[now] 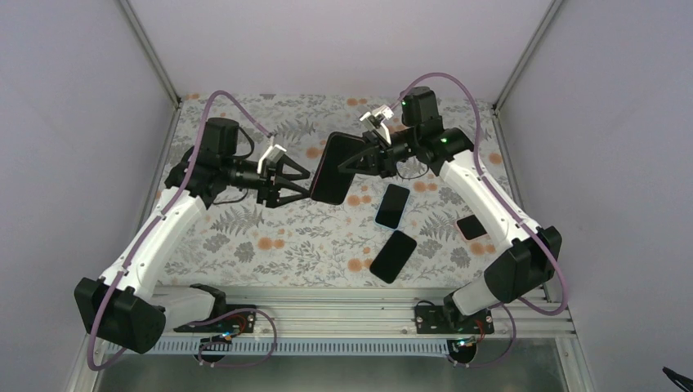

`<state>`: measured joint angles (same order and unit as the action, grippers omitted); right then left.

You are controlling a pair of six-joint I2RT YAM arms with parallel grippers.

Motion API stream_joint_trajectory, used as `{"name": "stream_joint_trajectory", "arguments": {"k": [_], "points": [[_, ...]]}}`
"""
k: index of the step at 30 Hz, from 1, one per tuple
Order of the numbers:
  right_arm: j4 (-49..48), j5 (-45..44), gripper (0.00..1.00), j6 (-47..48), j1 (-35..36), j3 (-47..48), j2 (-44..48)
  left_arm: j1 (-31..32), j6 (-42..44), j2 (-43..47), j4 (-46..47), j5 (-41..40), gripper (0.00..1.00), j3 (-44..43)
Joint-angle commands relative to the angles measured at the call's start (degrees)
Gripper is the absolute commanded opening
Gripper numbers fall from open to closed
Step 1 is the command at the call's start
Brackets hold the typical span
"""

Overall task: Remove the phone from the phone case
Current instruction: Remove the phone case from the phone.

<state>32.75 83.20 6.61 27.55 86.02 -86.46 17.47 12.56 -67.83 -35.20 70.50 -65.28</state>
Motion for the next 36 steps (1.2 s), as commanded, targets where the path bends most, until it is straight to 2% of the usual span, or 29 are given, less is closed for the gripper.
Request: {"name": "stream_joint_trajectory", "arguments": {"k": [1, 4, 8, 14, 19, 24, 29, 36], "points": [[-0.22, 8.89, 0.04, 0.77, 1.18, 1.32, 2.15, -0.3, -1.74, -1.21, 3.29, -14.26, 0.68, 0.39], [0.05, 9.05, 0.04, 1.05, 1.32, 1.26, 2.1, -0.7, -2.7, -1.76, 4.17, -19.4, 0.66, 0.92], [0.51, 9.0, 0.04, 1.75, 1.8, 0.59, 2.36, -0.92, -3.14, -2.74, 4.62, -21.68, 0.64, 0.4], [0.52, 8.24, 0.04, 2.28, 3.39, -0.58, 2.2, -0.36, -1.96, -4.89, 3.3, -18.92, 0.63, -3.88], [2.37, 5.09, 0.04, 4.87, 5.4, -2.1, 2.09, 1.64, 1.23, -6.11, 1.72, -13.47, 0.63, -9.9], [3.5, 2.33, 0.04, 6.98, 6.06, -3.04, 2.49, 2.95, 2.08, -6.09, 2.25, -9.59, 0.63, -11.67], [4.12, -0.29, 0.04, 8.53, 7.24, -4.41, 2.36, 5.16, 2.69, -6.97, 1.79, -12.45, 0.6, -13.64], [5.22, -3.5, 0.04, 10.13, 9.56, -4.22, 1.24, 7.43, 2.17, -8.24, 1.87, -11.26, 0.56, -16.02]]}}
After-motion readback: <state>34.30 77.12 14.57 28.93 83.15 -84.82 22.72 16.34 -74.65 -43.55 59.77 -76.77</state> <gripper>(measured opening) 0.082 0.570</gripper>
